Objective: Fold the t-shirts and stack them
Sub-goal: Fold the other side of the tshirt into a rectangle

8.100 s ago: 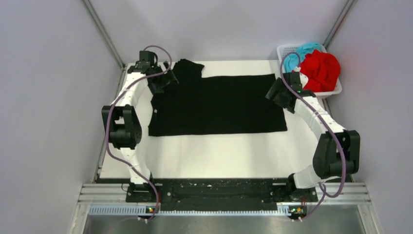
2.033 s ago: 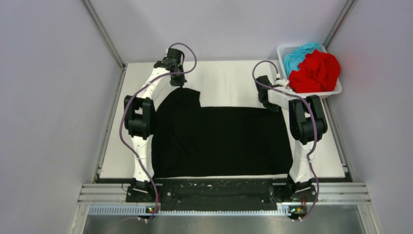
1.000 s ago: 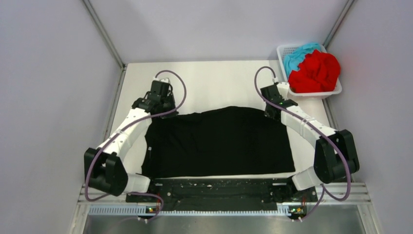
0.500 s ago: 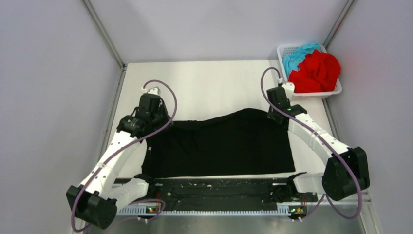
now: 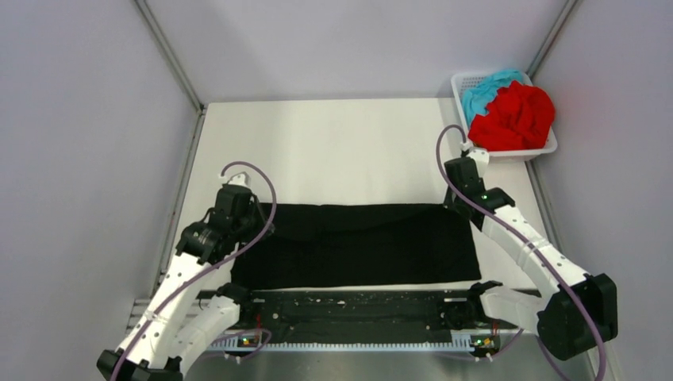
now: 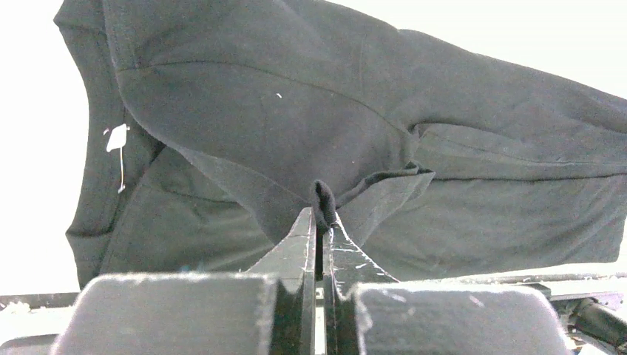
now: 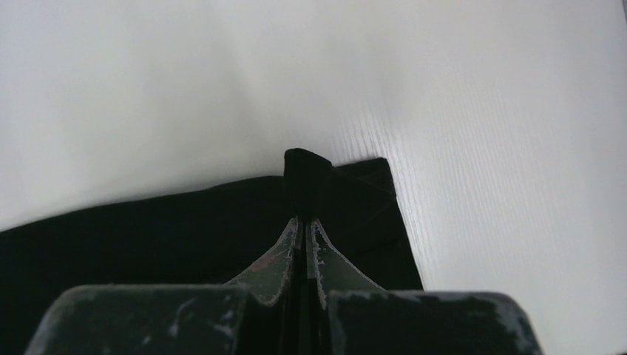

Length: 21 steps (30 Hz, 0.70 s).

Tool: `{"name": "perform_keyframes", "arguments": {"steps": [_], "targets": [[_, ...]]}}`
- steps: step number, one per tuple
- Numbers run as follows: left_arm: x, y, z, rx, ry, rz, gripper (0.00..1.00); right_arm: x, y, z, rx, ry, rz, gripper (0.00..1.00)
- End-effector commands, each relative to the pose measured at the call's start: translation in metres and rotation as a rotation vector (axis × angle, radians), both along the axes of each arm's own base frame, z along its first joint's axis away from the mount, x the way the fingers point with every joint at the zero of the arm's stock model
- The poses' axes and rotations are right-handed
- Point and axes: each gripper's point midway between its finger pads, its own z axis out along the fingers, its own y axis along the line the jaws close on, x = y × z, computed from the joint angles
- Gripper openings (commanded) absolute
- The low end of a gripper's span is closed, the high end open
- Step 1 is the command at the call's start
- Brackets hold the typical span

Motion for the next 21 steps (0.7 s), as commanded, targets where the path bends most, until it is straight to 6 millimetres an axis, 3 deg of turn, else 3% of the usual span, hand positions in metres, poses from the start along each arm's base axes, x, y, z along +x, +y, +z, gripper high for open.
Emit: {"name": "perform_keyframes", "arguments": {"steps": [1, 7, 9, 11, 14, 18, 21], "targets": [[-0.014, 0.006, -0.008, -0.024, 0.016, 0.056, 0.0, -0.014, -0.004, -0.002, -0.002, 0.015, -0.014, 0.0], [-0.028, 0.004, -0.029, -0.074, 0.079, 0.107, 0.0, -0.023, -0.011, -0.022, -0.022, 0.065, -0.048, 0.02], [-0.037, 0.009, -0.036, -0.069, 0.13, 0.16, 0.0, -0.028, -0.013, -0.031, -0.023, 0.093, -0.074, 0.1], [-0.046, 0.007, -0.04, -0.098, 0.174, 0.181, 0.03, -0.035, -0.015, -0.041, -0.02, 0.119, -0.102, 0.3], [-0.067, 0.011, -0.05, -0.118, 0.251, 0.244, 0.15, -0.048, -0.027, -0.049, -0.048, 0.148, -0.182, 0.36], [-0.078, 0.015, -0.05, -0.155, 0.228, 0.273, 0.5, -0.057, -0.045, -0.042, -0.096, 0.132, -0.274, 0.57], [-0.068, -0.007, -0.028, -0.262, 0.139, 0.162, 0.8, -0.052, -0.043, -0.031, -0.07, 0.087, -0.281, 0.79]]}}
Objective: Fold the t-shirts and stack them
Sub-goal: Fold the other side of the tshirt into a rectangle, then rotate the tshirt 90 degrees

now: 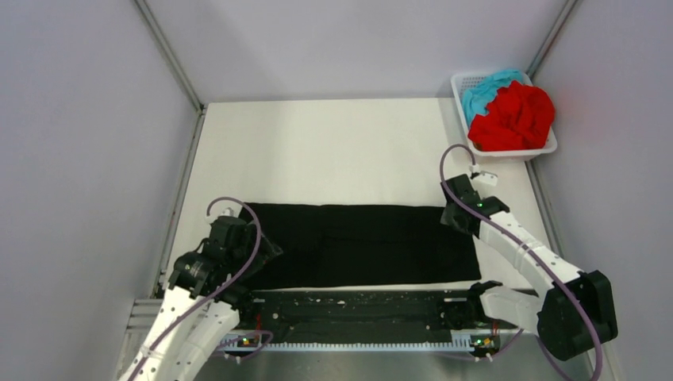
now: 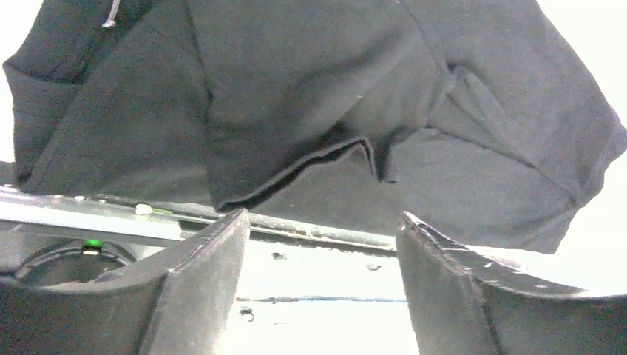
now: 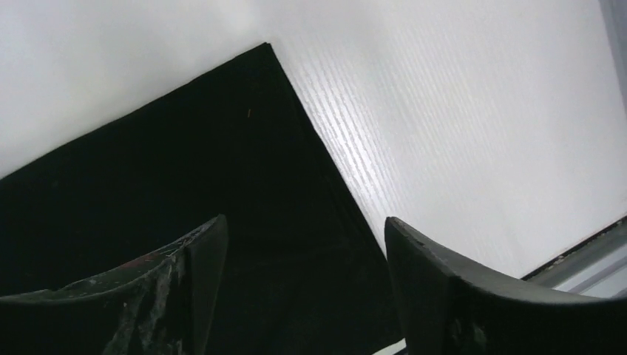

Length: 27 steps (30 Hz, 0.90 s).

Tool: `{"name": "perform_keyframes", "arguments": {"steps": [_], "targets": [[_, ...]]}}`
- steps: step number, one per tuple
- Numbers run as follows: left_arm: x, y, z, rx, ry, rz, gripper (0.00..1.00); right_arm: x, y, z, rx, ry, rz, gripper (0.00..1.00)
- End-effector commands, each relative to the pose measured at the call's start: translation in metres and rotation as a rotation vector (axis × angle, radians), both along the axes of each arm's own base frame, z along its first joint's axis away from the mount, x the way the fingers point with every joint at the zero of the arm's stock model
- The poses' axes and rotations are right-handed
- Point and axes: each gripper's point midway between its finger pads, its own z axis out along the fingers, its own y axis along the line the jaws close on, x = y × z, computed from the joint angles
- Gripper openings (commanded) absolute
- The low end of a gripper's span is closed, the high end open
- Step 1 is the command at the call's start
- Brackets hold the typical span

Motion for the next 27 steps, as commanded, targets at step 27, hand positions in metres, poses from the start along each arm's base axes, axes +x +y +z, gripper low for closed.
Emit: {"name": "perform_keyframes", "arguments": {"steps": [27], "targets": [[0.023, -0.074, -0.069, -0.199, 0.197, -0.285, 0.99, 0.05, 0.094, -0.039, 0.352, -0.04, 0.301, 0.99]]}}
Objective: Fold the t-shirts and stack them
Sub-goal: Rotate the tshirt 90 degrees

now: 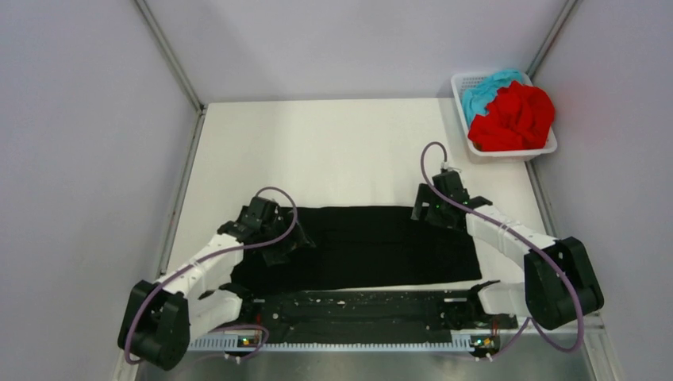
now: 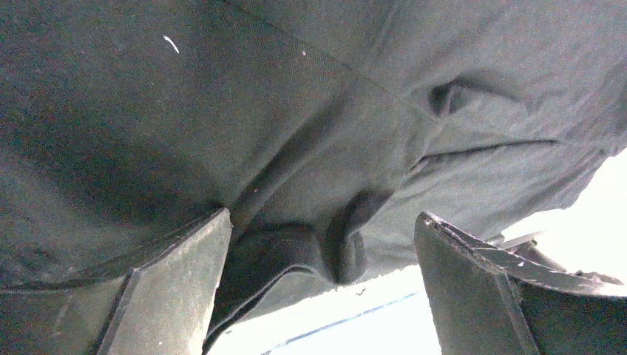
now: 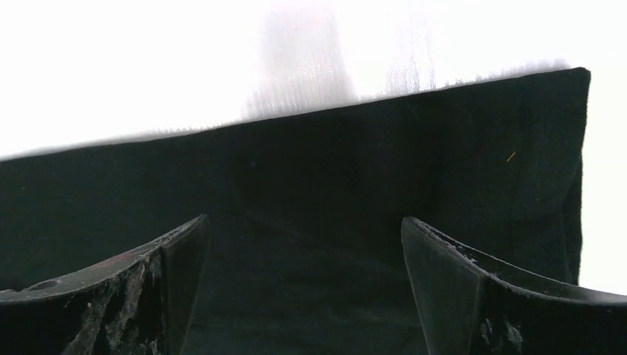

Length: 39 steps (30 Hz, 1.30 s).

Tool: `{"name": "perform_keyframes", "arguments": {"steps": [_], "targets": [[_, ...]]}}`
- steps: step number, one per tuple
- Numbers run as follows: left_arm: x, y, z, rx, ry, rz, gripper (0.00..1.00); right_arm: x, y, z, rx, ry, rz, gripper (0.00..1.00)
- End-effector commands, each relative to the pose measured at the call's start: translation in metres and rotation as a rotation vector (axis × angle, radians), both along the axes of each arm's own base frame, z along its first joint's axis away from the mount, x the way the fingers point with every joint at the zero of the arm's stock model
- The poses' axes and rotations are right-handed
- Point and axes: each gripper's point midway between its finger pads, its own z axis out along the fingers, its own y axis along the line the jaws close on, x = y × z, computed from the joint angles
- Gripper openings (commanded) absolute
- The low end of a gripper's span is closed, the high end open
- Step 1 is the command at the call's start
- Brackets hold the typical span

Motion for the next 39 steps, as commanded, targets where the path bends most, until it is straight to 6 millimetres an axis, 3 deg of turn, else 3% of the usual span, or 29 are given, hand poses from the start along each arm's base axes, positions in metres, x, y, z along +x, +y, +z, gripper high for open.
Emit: {"name": "perform_keyframes", "arguments": {"steps": [1, 4, 6, 11, 16, 19, 21, 25, 26, 31, 32, 35, 39], "targets": [[-0.03, -0.004, 0.011, -0.054, 0.024, -0.077, 0.99, 0.009, 0.007, -0.004, 0.026, -0.016, -0.015, 0.99], [-0.031, -0.01, 0.031, -0.108, -0.048, -0.118, 0.99, 0.007, 0.007, -0.01, 0.023, 0.002, -0.022, 0.99], [-0.031, -0.004, 0.031, -0.076, -0.073, -0.118, 0.99, 0.008, 0.005, -0.01, 0.016, -0.001, -0.03, 0.99], [-0.017, 0.012, 0.016, 0.041, -0.052, -0.042, 0.99, 0.009, 0.002, -0.011, 0.001, 0.0, -0.044, 0.99], [0.018, 0.014, 0.0, 0.09, -0.042, 0.058, 0.99, 0.009, 0.001, -0.02, -0.012, 0.024, -0.043, 0.99], [0.064, 0.016, -0.01, 0.08, -0.075, 0.148, 0.99, 0.01, 0.005, -0.024, 0.004, 0.037, -0.042, 0.99], [0.105, 0.019, -0.009, 0.093, -0.086, 0.184, 0.99, 0.008, 0.009, -0.025, 0.032, 0.05, -0.046, 0.99], [0.219, 0.008, 0.007, 0.136, -0.183, 0.144, 0.99, -0.008, 0.02, -0.032, 0.103, 0.095, -0.021, 0.99], [0.246, -0.001, -0.007, 0.139, -0.161, 0.119, 0.99, -0.015, 0.023, -0.035, 0.125, 0.113, -0.003, 0.99], [0.366, -0.066, 0.0, -0.042, -0.248, -0.009, 0.99, -0.055, 0.054, -0.038, 0.258, 0.164, 0.088, 0.99], [0.383, -0.077, -0.006, -0.071, -0.266, -0.027, 0.99, -0.063, 0.061, -0.037, 0.278, 0.177, 0.108, 0.99], [0.435, -0.119, 0.015, -0.265, -0.405, -0.076, 0.99, -0.088, 0.087, -0.042, 0.314, 0.239, 0.2, 0.99], [0.475, -0.152, 0.012, -0.422, -0.516, 0.019, 0.99, -0.118, 0.135, -0.044, 0.283, 0.319, 0.412, 0.99]]}}
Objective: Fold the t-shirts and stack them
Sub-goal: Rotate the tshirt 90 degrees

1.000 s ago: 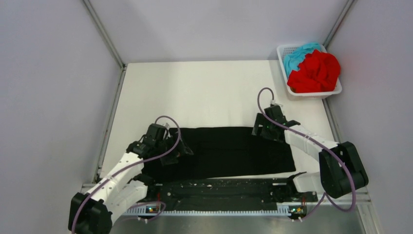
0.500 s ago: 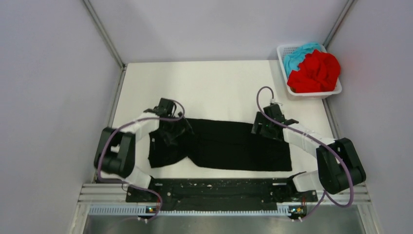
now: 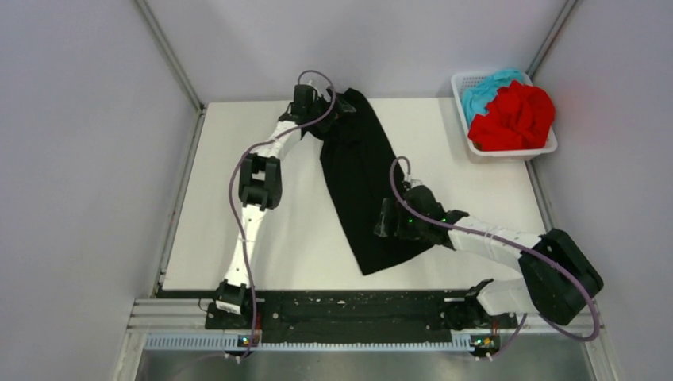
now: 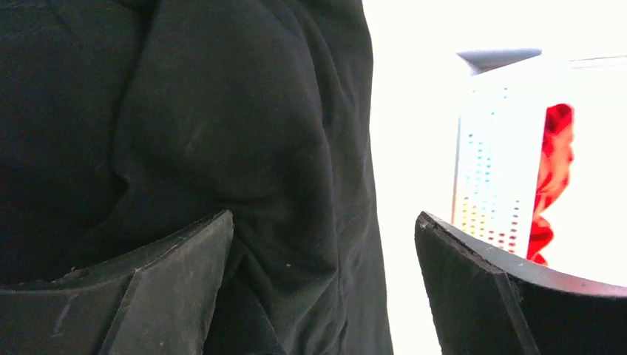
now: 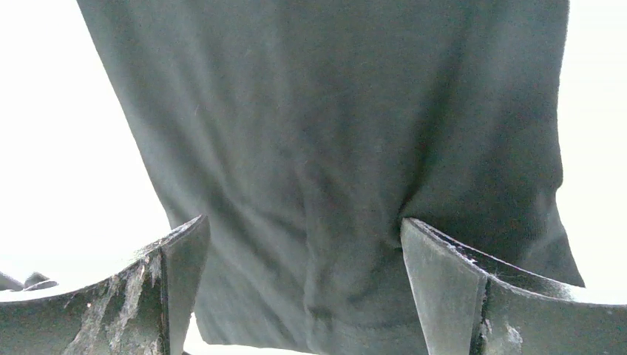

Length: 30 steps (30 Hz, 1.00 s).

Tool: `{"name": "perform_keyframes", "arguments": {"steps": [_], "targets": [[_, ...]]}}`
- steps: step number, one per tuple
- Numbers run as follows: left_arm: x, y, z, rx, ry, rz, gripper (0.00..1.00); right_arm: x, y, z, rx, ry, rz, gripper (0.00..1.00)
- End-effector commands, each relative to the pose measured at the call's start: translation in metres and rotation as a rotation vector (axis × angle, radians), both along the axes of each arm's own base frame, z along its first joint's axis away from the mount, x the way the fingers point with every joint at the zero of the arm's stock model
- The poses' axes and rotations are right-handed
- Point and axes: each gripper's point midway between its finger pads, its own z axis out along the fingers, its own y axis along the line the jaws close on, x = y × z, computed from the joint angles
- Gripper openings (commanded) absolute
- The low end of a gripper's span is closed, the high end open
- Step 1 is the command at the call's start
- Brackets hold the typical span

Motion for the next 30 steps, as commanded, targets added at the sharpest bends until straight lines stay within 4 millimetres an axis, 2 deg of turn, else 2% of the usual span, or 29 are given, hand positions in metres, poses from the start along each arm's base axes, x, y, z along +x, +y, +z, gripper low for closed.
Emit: {"name": "perform_keyframes", "arguments": {"steps": [1, 4, 7, 11, 15, 17, 20, 23, 26, 30], "targets": [[0.025, -0.039, -0.012, -0.173, -0.082, 0.017, 0.99, -0.091, 0.048, -0.035, -0.022, 0.304, 0.279, 0.99], [0.044, -0.032, 0.011, -0.188, -0.181, 0.083, 0.99, -0.107, 0.078, -0.026, -0.023, 0.288, 0.448, 0.99], [0.054, -0.017, 0.035, -0.085, -0.305, 0.09, 0.99, -0.117, 0.098, -0.015, 0.023, 0.284, 0.555, 0.99], [0.06, 0.022, 0.049, 0.087, -0.365, 0.112, 0.99, -0.113, 0.104, -0.014, 0.014, 0.267, 0.599, 0.99], [0.066, 0.068, 0.054, 0.242, -0.385, 0.144, 0.99, -0.121, 0.101, -0.015, 0.024, 0.289, 0.626, 0.99], [0.069, 0.077, 0.065, 0.23, -0.417, 0.128, 0.99, -0.125, 0.099, -0.013, 0.031, 0.287, 0.641, 0.99], [0.07, 0.078, 0.083, 0.23, -0.47, 0.091, 0.99, -0.122, 0.1, -0.006, 0.036, 0.251, 0.654, 0.99], [0.064, 0.072, 0.119, 0.222, -0.535, 0.062, 0.99, -0.109, 0.106, 0.009, 0.037, 0.173, 0.656, 0.99], [0.056, 0.075, 0.159, 0.244, -0.576, 0.074, 0.99, -0.091, 0.113, 0.033, 0.026, 0.079, 0.648, 0.99], [0.024, 0.081, 0.213, 0.259, -0.572, 0.068, 0.99, -0.064, 0.115, 0.074, 0.024, -0.079, 0.572, 0.99]]}}
